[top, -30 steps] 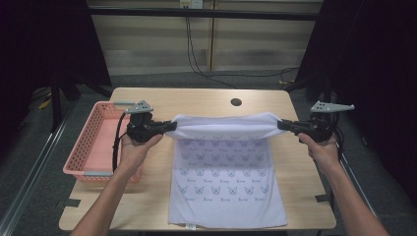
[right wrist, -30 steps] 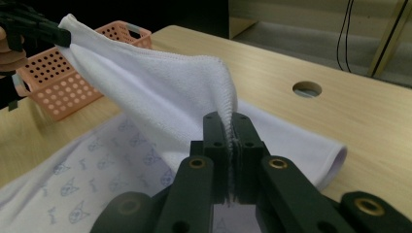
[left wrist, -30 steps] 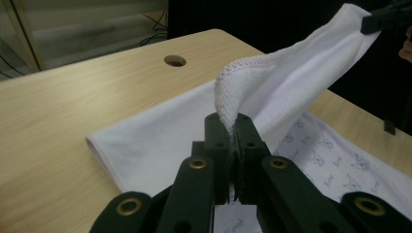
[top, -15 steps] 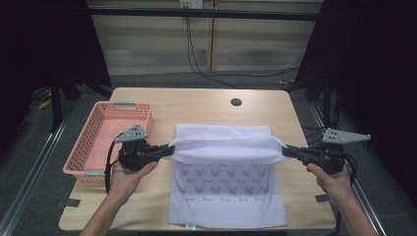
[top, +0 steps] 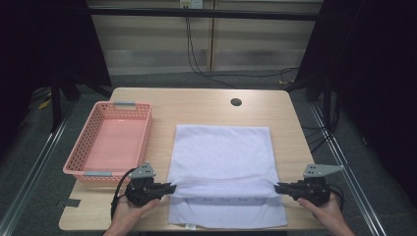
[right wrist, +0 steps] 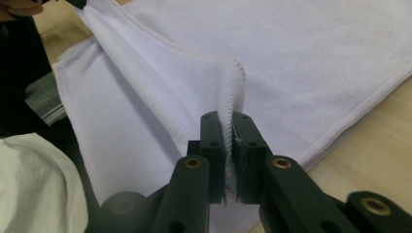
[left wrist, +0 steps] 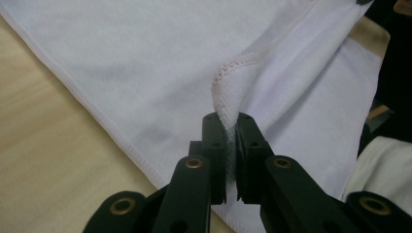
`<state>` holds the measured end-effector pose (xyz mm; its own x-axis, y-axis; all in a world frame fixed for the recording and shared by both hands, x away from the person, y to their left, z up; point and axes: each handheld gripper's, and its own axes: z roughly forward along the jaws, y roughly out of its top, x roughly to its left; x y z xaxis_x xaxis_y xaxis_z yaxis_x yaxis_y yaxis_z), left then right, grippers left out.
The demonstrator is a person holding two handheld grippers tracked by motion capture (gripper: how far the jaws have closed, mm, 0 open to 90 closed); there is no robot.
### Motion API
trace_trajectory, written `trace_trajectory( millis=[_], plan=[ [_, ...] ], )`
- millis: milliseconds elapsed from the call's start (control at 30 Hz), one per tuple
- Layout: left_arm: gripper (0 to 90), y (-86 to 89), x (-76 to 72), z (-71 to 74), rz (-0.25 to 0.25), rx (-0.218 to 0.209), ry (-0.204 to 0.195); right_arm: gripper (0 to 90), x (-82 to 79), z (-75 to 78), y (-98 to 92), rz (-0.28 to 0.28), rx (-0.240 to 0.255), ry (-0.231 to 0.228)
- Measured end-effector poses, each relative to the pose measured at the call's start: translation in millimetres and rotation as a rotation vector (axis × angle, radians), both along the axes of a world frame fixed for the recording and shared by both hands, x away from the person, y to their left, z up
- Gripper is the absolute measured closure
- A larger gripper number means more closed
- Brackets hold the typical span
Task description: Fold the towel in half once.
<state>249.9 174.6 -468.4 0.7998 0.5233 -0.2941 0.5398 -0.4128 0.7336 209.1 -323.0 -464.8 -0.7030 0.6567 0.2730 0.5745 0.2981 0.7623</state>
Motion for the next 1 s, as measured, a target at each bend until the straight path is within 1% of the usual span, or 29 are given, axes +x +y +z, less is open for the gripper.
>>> trace_trajectory(
  millis=[67,100,133,167,200,267,300,333,433,467,500,533,600,633,667,700,733,767,800,833,867,900,933,967,1000],
  plan=[
    [81.3,0.9,-2.7,-1.4,-0.003,0.016,0.014,79.6,-3.0,-3.1,0.1,0.015,-0.019,0.017],
    [81.2,1.5,-4.7,-2.6,-0.015,0.023,0.02,78.8,-4.4,-4.1,0.4,0.026,-0.03,0.034],
    [81.2,2.1,-8.0,-4.7,-0.034,0.029,0.022,78.3,-6.8,-5.0,0.4,0.033,-0.04,0.035],
    [81.3,2.7,-10.1,-6.0,-0.04,0.033,0.019,77.7,-10.2,-6.1,0.1,0.041,-0.037,0.039],
    [81.4,3.7,-12.5,-8.0,-0.046,0.036,0.03,78.1,-12.3,-6.6,-0.1,0.045,-0.045,0.038],
    [81.5,5.8,-15.5,-10.1,-0.074,0.049,0.035,78.8,-18.1,-7.1,0.5,0.063,-0.071,0.04],
    [81.3,5.8,-15.5,-10.1,-0.074,0.049,0.035,79.8,-21.2,-6.6,1.0,0.076,-0.082,0.038],
    [80.8,8.2,-18.4,-9.7,-0.077,0.04,0.04,80.0,-23.8,-5.8,1.1,0.088,-0.081,0.037],
    [80.8,10.2,-23.2,-7.6,-0.093,0.043,0.037,78.8,-31.2,-3.0,1.3,0.096,-0.087,0.041],
    [80.6,10.9,-24.2,-7.1,-0.11,0.044,0.042,78.2,-33.6,-2.4,1.0,0.094,-0.092,0.041],
    [79.2,10.6,-26.0,-6.7,-0.116,0.048,0.046,77.8,-35.3,-1.5,0.1,0.093,-0.096,0.037],
    [77.8,10.3,-28.7,-5.8,-0.128,0.048,0.049,76.5,-37.0,-0.3,-0.7,0.1,-0.092,0.044],
    [75.5,11.5,-34.3,-2.7,-0.161,0.059,0.048,74.6,-42.1,2.0,-2.4,0.101,-0.079,0.036],
    [73.7,12.6,-35.7,-1.4,-0.162,0.052,0.048,72.4,-45.3,3.1,-3.6,0.099,-0.071,0.03],
    [71.4,14.7,-36.9,0.5,-0.164,0.034,0.057,71.6,-47.7,4.3,-4.5,0.099,-0.066,0.021],
    [69.6,16.8,-37.3,2.5,-0.185,0.011,0.076,71.3,-50.0,5.7,-6.0,0.087,-0.052,0.009],
    [71.1,18.7,-38.5,4.7,-0.188,-0.001,0.065,71.4,-51.1,6.7,-7.2,0.077,-0.042,0.01],
    [69.7,20.3,-38.3,6.2,-0.188,-0.012,0.061,71.4,-51.7,7.3,-7.7,0.074,-0.043,0.005],
    [68.2,21.4,-37.0,7.0,-0.174,-0.023,0.064,71.3,-51.3,7.1,-8.0,0.073,-0.032,-0.007],
    [65.2,21.9,-34.4,7.9,-0.153,-0.025,0.062,71.0,-50.0,6.8,-7.5,0.064,-0.023,-0.006],
    [61.3,21.3,-31.2,8.4,-0.128,-0.03,0.063,70.7,-47.7,6.4,-6.3,0.055,-0.029,-0.008],
    [62.3,20.4,-27.2,8.8,-0.114,-0.032,0.046,70.1,-44.8,6.1,-5.1,0.043,-0.032,-0.015],
    [63.5,18.3,-22.2,8.3,-0.104,-0.032,0.031,69.8,-40.4,5.7,-3.8,0.043,-0.023,-0.016],
    [63.1,15.3,-16.1,7.2,-0.086,-0.036,0.029,69.6,-35.6,5.5,-2.2,0.041,-0.026,-0.018],
    [63.0,10.6,-8.2,6.0,-0.051,-0.033,0.031,69.6,-30.2,5.5,-0.4,0.033,-0.028,-0.022]
  ],
)
